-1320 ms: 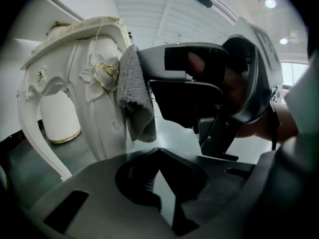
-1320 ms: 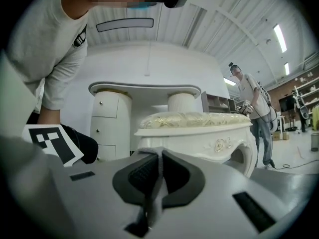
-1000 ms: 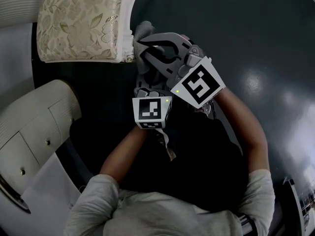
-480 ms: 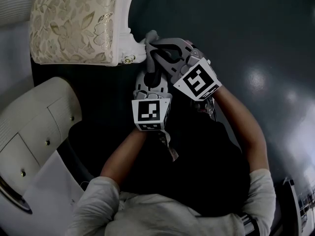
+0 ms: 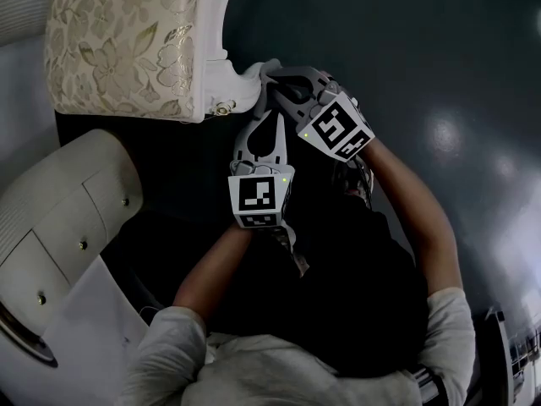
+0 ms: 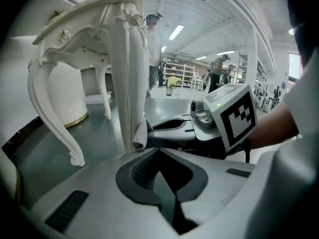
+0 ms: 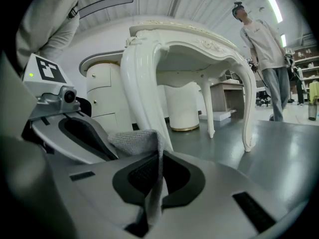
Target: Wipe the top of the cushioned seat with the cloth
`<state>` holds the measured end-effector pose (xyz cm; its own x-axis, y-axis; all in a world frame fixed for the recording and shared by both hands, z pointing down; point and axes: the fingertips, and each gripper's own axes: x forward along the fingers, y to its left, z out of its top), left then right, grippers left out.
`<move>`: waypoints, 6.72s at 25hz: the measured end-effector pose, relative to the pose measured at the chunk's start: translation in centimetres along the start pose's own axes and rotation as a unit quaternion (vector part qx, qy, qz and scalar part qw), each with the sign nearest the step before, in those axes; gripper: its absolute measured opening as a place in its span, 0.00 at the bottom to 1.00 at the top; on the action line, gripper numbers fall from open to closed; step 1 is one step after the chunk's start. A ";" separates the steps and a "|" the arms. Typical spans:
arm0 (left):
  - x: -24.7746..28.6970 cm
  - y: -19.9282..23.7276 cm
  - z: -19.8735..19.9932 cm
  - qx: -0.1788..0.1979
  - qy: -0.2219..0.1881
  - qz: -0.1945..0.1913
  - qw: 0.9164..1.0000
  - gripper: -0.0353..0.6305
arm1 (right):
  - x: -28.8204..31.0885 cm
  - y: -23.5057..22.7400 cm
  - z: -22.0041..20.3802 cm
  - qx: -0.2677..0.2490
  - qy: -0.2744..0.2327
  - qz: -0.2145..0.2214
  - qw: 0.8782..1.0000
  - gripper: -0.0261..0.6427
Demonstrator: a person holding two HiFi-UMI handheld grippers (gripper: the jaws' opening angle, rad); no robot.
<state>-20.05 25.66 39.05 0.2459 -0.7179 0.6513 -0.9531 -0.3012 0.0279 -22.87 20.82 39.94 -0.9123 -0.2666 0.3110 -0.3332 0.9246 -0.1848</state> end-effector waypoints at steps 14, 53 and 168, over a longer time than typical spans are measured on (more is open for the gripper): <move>0.6 0.8 -1.4 0.002 0.019 0.012 1.000 0.07 | 3.0 -2.1 -5.4 0.000 0.070 -0.012 0.997 0.06; -4.2 -0.9 4.6 -0.012 -0.006 -0.002 1.000 0.07 | -6.5 1.6 15.9 -0.013 -0.100 -0.031 0.994 0.06; 15.3 5.2 20.2 -0.097 -0.083 0.165 0.978 0.07 | -3.6 -26.4 26.3 -0.084 -0.250 -0.153 0.952 0.06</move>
<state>-17.66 0.47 33.80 -0.0699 -0.8524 0.5183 -0.9970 0.0765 -0.0087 -17.10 -9.78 19.15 -0.7926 -0.5873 -0.1640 -0.5965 0.8026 0.0086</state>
